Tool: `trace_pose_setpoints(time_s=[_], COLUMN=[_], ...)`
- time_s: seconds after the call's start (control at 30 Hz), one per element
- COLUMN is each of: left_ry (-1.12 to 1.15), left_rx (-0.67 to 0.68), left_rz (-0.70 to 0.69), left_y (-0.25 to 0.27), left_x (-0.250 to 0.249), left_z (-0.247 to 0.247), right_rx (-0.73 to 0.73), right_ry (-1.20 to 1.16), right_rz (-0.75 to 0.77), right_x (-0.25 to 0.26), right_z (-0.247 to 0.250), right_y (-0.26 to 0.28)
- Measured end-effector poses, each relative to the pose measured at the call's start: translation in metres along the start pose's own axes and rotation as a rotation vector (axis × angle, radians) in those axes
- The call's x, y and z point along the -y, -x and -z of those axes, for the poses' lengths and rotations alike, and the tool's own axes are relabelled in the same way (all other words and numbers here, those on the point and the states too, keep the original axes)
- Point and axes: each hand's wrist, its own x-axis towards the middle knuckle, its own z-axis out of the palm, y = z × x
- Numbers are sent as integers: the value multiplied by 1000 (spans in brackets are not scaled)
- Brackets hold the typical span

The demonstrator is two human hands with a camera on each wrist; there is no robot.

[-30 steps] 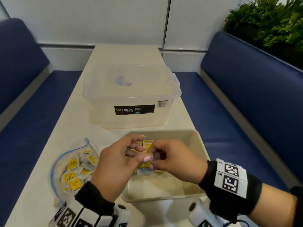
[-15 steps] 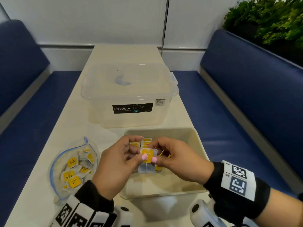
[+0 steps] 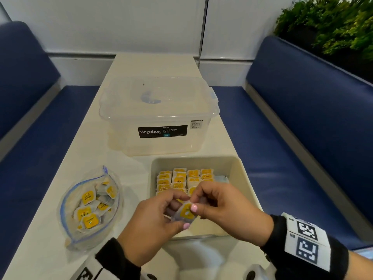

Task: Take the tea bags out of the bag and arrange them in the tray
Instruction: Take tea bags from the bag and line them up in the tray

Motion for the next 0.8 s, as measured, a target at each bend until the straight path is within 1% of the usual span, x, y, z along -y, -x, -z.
trace_pose_setpoints(time_s=[0.1, 0.27, 0.37, 0.47, 0.53, 0.67, 0.8], left_ry=[-47, -102, -173, -297, -368, -386, -394], left_rx=[34, 67, -11, -119, -163, -210, -208], left_rz=[-2, 19, 25, -3, -11, -15, -12], left_y=[3, 7, 8, 10, 11, 12, 13], left_x=[4, 8, 16, 28, 34, 41, 43], left_z=[-1, 2, 9, 21, 27, 33, 33], right_rx=[66, 151, 154, 170, 175, 181, 258], right_ry=[211, 348, 465, 629, 738, 879, 980], right_rz=[27, -18, -40, -111, -160, -229, -237], right_x=[1, 12, 14, 11, 8, 0, -9], right_z=[3, 18, 35, 53, 62, 64, 54], right_y=[8, 16, 18, 13, 5, -20, -52])
